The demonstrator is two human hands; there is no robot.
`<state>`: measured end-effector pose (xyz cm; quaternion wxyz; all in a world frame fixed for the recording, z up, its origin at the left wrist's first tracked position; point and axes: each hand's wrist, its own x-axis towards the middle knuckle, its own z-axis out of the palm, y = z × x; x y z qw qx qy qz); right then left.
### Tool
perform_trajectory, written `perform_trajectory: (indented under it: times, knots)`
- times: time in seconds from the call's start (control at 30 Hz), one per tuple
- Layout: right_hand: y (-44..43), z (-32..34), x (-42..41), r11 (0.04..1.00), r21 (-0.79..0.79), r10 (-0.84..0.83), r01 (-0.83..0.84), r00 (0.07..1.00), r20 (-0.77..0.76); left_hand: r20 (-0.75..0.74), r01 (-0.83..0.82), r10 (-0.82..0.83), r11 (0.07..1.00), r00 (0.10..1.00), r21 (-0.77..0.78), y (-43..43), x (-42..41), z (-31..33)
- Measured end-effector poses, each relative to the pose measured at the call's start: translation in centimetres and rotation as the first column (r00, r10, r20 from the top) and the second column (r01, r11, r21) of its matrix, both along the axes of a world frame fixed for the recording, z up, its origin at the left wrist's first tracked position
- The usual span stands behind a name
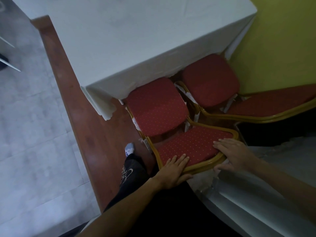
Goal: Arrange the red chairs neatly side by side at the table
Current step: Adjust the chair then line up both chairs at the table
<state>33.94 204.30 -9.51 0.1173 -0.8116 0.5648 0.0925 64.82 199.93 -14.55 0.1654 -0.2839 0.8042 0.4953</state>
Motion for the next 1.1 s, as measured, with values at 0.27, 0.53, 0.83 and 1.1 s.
perform_trajectory:
  times: [0.27, 0.53, 0.83, 1.1]
  knots:
    - [-0.8, -0.8, -0.7, 0.989, 0.019, -0.15, 0.149, 0.968, 0.199, -0.046, -0.088, 0.087, 0.996, 0.995, -0.011, -0.8, -0.6, -0.4]
    - [-4.6, -1.3, -0.2, 0.988, 0.011, -0.148, 0.151, 0.948, 0.282, -0.104, -0.241, 0.234, 0.968, 0.967, -0.065, -3.2, 0.3, -0.2]
    - [-9.5, -1.2, 0.1, 0.988, 0.031, -0.152, 0.15, 0.949, 0.275, -0.067, -0.376, 0.37, 0.92, 0.927, -0.108, -7.1, 0.1, -0.1]
    - [-13.6, -1.4, 1.7, 0.989, 0.027, -0.15, 0.148, 0.957, 0.248, -0.013, -0.418, 0.422, 0.894, 0.907, -0.159, -10.7, 1.3, 0.9]
